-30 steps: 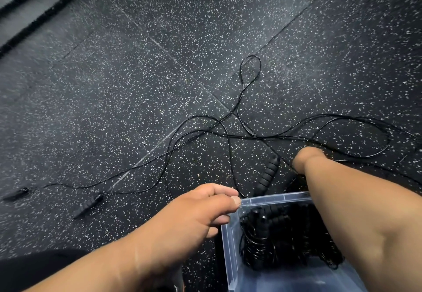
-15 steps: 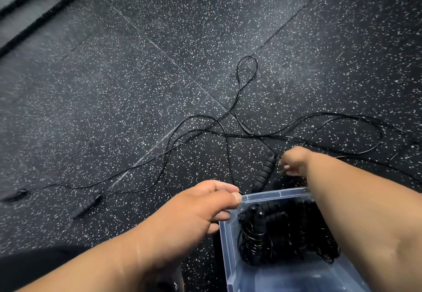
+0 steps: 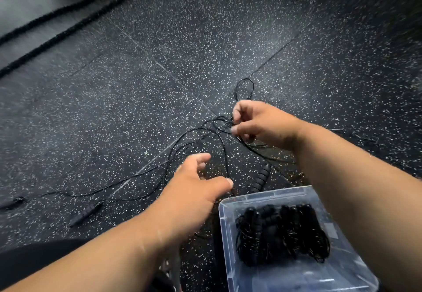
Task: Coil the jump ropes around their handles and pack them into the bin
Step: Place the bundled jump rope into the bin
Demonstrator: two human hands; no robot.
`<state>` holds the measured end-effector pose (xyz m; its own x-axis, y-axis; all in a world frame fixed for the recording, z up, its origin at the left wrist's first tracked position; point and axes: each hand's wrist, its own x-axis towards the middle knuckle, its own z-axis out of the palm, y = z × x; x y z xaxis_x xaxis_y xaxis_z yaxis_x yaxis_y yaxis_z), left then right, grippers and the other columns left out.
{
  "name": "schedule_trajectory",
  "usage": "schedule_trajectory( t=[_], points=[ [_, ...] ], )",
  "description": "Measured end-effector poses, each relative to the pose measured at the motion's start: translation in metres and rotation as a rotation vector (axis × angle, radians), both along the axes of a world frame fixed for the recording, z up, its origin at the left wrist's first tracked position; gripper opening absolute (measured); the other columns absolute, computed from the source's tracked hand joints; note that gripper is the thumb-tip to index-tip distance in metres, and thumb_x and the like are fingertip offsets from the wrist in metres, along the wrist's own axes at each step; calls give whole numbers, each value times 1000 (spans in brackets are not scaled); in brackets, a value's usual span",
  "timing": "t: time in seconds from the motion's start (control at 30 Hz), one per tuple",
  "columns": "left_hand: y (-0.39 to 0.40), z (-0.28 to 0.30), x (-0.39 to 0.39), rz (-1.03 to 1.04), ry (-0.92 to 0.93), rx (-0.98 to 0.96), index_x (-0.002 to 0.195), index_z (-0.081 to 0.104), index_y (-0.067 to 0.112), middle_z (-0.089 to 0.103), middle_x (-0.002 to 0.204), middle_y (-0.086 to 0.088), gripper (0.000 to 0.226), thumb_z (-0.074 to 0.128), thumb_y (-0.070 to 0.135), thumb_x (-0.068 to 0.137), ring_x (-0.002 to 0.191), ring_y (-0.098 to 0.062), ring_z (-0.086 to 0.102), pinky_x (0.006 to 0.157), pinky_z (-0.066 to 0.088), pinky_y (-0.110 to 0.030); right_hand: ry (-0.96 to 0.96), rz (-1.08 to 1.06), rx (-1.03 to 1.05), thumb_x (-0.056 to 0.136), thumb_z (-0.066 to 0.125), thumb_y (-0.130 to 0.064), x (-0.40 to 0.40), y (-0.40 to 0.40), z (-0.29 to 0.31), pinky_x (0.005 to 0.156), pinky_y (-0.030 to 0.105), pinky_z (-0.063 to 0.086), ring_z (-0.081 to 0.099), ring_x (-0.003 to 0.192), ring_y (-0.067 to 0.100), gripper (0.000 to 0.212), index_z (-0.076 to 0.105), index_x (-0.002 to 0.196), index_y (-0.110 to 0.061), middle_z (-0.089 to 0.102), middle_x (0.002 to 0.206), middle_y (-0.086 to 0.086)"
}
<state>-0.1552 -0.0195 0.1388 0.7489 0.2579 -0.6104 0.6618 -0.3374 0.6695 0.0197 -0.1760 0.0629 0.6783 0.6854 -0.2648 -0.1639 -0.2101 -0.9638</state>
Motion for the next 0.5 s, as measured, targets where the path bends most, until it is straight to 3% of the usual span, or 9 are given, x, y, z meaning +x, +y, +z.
schedule_trajectory(
  t=[0.07,0.17,0.23,0.27,0.33,0.37,0.43,0.5],
  points=[
    [3,8,-2,25,-75,74,156,28,45,35,157,11,101,83,49,72,130,-8,48,107,41,-34,-48,106,103,92,66,9,-17,7,48,53,27,41,51,59,17,28,51,94,-14,57,77,15],
    [7,28,-7,63,-230,215,162,3,48,12,168,10,126,91,43,72,147,-15,29,125,25,-42,-90,251,189,92,63,13,-48,13,103,55,31,38,49,63,20,27,51,99,-9,56,82,19],
    [17,33,-4,53,-301,305,163,-2,46,13,172,4,135,93,46,67,156,-20,20,128,21,-47,-116,330,201,93,61,15,-72,14,131,58,35,37,47,70,26,22,49,102,-1,54,83,18],
    [21,35,-4,17,-322,342,163,3,45,24,170,0,136,94,54,62,156,-23,26,127,25,-51,-128,354,207,93,61,15,-83,14,143,60,37,38,47,75,29,21,49,103,1,55,86,18],
    [33,28,-6,-98,-348,312,152,33,43,57,148,6,116,91,73,56,140,-21,52,116,44,-50,-153,373,227,92,61,13,-107,12,169,65,38,41,51,80,29,20,49,102,0,57,89,19],
    [34,26,-10,-174,-313,321,137,49,39,65,128,15,90,86,74,63,126,-14,59,107,49,-37,-174,372,232,92,62,10,-118,12,180,68,38,43,53,83,29,21,50,103,-2,58,91,20],
    [26,34,-25,-343,-244,377,104,60,33,62,93,17,35,63,64,89,101,-14,62,77,41,-12,-233,350,213,90,64,7,-137,9,200,76,43,45,58,87,31,21,52,104,-5,60,93,20],
    [18,41,-35,-350,-277,359,98,66,26,61,86,11,35,41,50,101,91,-23,60,59,35,-6,-294,281,167,90,66,6,-153,6,212,81,49,45,61,89,31,23,55,105,-7,61,92,17]
  ],
)
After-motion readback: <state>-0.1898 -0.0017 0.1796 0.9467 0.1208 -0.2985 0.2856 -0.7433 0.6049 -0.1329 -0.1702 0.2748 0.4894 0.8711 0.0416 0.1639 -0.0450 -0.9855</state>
